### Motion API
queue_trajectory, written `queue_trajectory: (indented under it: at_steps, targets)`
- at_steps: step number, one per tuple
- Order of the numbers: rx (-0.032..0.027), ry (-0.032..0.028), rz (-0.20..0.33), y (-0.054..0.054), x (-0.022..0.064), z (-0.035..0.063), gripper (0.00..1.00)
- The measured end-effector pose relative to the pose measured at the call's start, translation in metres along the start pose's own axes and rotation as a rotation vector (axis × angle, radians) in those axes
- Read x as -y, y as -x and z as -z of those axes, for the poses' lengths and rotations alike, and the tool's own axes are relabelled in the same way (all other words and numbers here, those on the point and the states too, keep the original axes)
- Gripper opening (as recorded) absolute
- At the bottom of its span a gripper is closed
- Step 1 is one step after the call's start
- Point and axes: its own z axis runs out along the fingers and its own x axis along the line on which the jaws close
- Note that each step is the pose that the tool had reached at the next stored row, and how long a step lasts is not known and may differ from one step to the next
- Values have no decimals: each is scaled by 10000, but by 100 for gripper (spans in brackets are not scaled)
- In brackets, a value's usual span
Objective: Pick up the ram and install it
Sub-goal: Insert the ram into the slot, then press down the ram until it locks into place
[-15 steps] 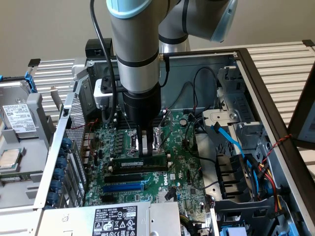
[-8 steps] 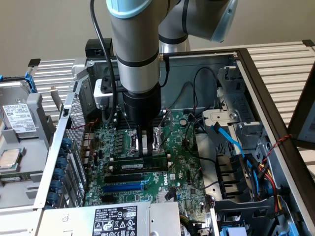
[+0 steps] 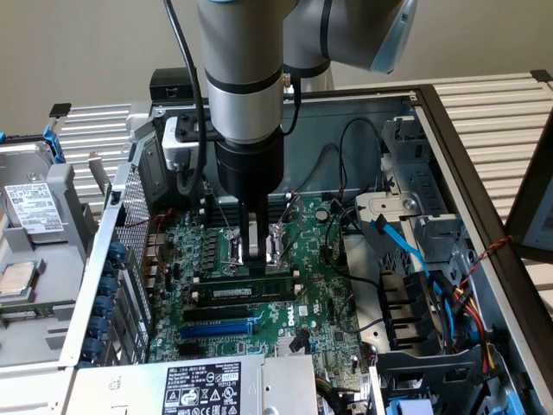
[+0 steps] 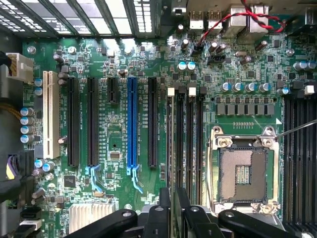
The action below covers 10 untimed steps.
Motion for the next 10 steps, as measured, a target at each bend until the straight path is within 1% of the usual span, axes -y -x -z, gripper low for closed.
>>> queue_trajectory:
  at_steps: [1,2,10]
  targets:
    - [-2,33,0,0,4,12,20]
    - [-2,50,0,1,7,16,20]
    - [-2,52,-1,1,7,16,20]
